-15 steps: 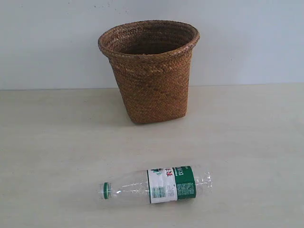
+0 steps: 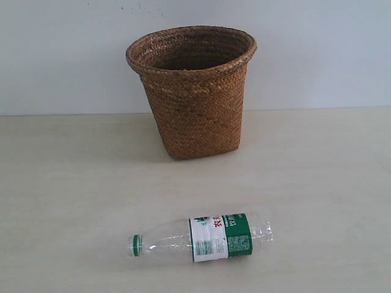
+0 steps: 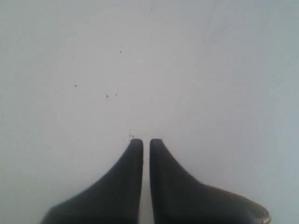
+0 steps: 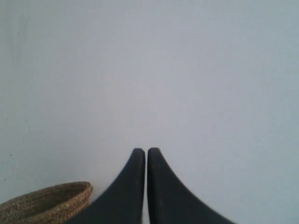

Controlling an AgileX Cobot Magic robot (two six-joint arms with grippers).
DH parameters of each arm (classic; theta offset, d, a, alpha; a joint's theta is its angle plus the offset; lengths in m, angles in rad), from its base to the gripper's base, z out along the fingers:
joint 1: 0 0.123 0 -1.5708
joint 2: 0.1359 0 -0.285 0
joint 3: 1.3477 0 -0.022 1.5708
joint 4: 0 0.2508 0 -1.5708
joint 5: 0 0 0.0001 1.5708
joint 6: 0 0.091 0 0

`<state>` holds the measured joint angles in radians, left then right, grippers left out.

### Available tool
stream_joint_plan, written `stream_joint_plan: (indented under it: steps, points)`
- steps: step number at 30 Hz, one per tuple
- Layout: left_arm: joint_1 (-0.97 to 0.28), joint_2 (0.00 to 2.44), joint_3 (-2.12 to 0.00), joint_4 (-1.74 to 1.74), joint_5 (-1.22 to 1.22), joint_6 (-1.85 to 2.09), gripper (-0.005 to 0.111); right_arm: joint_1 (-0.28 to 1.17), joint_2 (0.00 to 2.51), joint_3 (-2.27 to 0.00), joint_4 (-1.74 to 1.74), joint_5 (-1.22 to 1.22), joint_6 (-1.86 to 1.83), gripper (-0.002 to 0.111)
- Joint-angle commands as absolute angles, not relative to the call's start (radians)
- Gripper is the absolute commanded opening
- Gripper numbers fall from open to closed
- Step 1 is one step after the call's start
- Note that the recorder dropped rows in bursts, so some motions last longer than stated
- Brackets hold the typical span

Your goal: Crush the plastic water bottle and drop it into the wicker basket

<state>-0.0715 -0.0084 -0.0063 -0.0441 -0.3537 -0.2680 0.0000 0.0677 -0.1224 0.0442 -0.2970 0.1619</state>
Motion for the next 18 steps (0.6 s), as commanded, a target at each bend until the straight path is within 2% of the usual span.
stream_joint_plan:
  steps: [1,18]
  points:
    - [-0.079,0.048,-0.077,-0.045,-0.395,-0.278,0.004,-0.002,0.186,-0.232,0.044,-0.309,0.144,0.0]
    - [-0.079,0.695,-0.505,0.045,-0.328,-0.269,0.004,-0.002,0.713,-0.591,0.038,-0.285,0.1,0.0]
